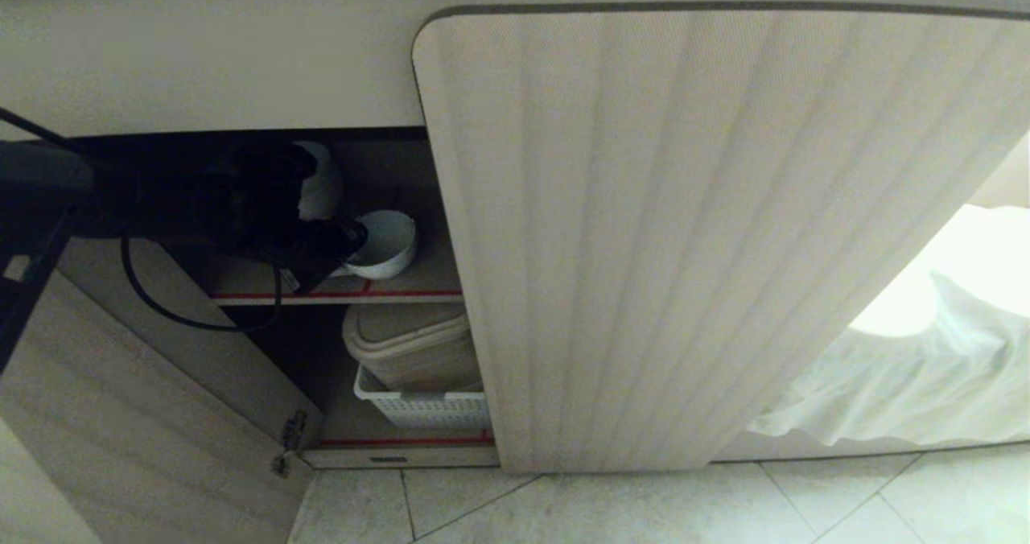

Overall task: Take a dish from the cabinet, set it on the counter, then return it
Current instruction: Put it back into the cabinet

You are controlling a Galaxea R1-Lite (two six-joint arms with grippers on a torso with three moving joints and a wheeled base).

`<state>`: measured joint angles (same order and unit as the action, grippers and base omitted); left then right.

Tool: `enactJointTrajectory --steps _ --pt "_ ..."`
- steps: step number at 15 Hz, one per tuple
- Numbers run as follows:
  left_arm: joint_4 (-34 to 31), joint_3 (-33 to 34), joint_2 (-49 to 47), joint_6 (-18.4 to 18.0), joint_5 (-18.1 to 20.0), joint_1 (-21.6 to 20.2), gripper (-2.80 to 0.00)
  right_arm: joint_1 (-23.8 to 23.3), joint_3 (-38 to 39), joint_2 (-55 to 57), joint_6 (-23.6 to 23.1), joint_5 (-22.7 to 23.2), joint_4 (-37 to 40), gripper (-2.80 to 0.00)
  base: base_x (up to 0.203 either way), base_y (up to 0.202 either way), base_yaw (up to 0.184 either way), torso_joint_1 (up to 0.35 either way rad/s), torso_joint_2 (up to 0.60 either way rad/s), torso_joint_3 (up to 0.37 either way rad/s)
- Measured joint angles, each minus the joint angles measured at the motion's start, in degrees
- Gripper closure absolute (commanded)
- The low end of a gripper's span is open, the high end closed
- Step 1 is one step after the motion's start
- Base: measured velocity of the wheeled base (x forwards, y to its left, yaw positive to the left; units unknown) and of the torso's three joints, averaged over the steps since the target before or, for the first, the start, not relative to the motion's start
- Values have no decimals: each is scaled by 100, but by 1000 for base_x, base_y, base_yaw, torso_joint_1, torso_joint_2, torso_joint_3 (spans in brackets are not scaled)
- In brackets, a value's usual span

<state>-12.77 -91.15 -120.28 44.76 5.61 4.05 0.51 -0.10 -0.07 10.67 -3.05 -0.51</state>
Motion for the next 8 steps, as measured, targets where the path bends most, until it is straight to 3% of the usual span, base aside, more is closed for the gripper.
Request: enactJointTrajectory --steps 8 --pt "20 -111 -79 7 -88 -2 -280 1 0 0 0 -1 0 0 0 0 0 0 0 0"
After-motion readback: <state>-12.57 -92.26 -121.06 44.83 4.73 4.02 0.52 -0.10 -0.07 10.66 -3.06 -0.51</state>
